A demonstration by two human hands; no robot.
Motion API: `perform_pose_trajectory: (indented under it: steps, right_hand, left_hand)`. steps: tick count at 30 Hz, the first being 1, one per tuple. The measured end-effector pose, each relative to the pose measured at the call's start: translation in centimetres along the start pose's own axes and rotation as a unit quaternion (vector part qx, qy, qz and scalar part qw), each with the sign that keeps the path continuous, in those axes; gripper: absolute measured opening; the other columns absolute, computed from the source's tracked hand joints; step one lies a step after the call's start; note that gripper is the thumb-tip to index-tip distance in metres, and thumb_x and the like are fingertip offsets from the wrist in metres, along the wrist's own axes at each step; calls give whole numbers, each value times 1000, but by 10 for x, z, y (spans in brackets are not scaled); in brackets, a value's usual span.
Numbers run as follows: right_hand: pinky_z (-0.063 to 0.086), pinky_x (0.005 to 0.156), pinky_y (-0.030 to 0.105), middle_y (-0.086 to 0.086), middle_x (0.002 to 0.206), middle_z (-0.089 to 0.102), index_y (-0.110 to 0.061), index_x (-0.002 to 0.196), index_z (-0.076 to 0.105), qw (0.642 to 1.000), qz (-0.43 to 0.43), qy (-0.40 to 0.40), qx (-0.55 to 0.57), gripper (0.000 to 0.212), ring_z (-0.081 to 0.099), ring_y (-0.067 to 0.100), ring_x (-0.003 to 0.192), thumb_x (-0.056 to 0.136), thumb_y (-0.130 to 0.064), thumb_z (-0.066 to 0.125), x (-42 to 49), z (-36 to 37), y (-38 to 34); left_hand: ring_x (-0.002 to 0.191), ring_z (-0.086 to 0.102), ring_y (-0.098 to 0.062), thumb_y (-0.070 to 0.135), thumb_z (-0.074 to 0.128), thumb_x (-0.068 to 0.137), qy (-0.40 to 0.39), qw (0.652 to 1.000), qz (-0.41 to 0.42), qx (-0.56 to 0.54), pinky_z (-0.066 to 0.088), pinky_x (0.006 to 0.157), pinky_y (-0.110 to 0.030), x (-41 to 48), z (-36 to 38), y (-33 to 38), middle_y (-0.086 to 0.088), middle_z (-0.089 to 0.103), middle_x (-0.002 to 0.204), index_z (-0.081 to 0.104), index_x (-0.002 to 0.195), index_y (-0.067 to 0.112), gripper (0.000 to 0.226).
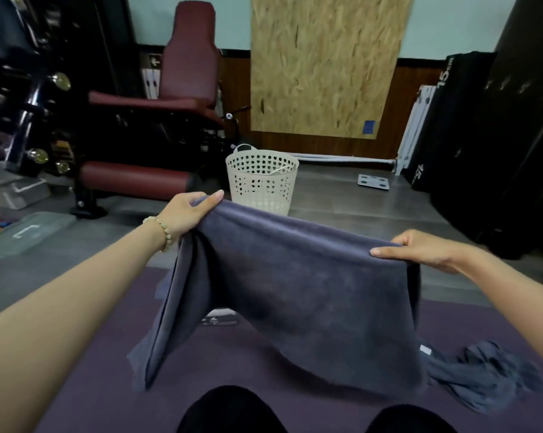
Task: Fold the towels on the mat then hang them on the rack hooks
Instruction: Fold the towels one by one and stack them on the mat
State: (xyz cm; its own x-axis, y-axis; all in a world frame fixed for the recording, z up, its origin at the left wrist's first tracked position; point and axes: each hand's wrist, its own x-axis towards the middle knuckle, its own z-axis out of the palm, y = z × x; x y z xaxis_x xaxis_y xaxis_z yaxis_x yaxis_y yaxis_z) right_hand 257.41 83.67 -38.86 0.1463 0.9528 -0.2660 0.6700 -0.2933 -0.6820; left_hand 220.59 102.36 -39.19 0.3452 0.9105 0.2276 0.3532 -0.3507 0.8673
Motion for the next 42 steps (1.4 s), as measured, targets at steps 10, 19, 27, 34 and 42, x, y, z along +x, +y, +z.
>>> perform_pose_trajectory:
  steps: [10,19,27,34,42]
  right_hand:
    - [46,84,36,16,96,72,2,97,67,985,-28,111,132,102,63,20,84,42,-83,70,17,37,11]
    - [37,63,23,5,72,53,5,76,55,981,-62,131,132,83,47,15,69,58,-75,69,0,60,10]
    - [33,56,24,7,76,44,-7,85,59,983,-51,99,146,81,39,17,68,47,-77,74,17,96,13]
    - [28,60,29,6,67,43,-15,66,53,987,50,80,132,66,39,16,64,55,-78,68,91,133,84]
    - [46,69,33,6,67,58,-7,67,59,985,111,13,135,40,51,15,67,92,-39,59,205,177,182]
  left_hand:
    - [49,44,2,45,53,92,15,997,-74,4,34,54,-13,-29,-21,-46,17,46,48,48,44,25,53]
    - [71,48,-11,53,59,86,-32,996,-69,-50,38,72,-28,-47,-29,-52,3,50,70,47,68,19,40]
    - [72,60,-5,50,57,87,-117,987,-87,-65,46,75,-19,-52,-17,-65,7,66,76,67,73,19,35]
    - [93,59,-12,36,64,88,-106,981,-139,80,43,82,-23,-5,64,-165,-4,69,96,72,91,2,35]
    - [101,60,-30,34,61,91,-168,931,-113,304,47,82,-36,62,173,-280,-11,68,101,69,91,12,23]
